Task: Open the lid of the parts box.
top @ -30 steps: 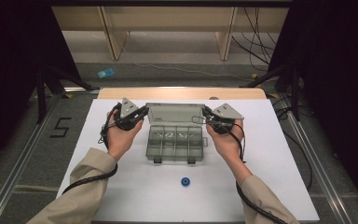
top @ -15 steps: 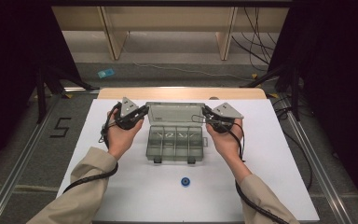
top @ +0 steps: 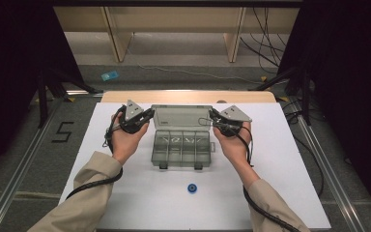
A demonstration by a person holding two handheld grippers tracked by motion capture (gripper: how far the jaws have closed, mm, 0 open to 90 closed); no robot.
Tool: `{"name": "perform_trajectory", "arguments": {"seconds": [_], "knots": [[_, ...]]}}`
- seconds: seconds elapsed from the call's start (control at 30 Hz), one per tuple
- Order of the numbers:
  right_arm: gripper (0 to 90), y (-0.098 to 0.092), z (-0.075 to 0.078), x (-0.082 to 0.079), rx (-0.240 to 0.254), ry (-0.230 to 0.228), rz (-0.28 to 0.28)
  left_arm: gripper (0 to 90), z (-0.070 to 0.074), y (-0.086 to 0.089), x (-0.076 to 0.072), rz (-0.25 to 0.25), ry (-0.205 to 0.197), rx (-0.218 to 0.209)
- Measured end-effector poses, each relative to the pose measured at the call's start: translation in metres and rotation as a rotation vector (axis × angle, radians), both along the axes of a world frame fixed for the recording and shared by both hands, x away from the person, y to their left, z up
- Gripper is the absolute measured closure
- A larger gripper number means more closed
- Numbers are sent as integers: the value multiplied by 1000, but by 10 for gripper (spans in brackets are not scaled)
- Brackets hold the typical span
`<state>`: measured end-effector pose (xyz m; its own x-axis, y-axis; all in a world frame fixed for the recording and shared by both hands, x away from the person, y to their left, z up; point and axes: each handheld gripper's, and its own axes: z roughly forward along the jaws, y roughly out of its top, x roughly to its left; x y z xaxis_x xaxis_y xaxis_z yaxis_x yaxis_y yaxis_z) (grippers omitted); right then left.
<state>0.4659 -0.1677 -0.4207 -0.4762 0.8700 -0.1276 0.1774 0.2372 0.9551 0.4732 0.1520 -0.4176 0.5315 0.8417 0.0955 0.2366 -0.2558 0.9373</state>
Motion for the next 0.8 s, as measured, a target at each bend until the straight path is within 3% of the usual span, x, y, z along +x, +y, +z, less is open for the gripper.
{"name": "perform_trajectory", "arguments": {"seconds": [0.17, 0.33, 0.5, 0.57, 0.8], "knots": [[841, 0, 0, 0, 7, 30, 7, 840, -1, 0, 1, 0, -2, -4], [841, 0, -1, 3, 4, 3, -4, 839, 0, 0, 2, 2, -2, -3], [840, 0, 0, 3, 9, 34, 3, 838, -1, 0, 3, 1, 0, -6], [840, 0, -1, 5, 5, 2, -7, 838, -1, 0, 3, 0, 0, -6], [839, 0, -2, 7, 9, 5, -1, 837, -1, 0, 4, 0, 0, -12]]}}
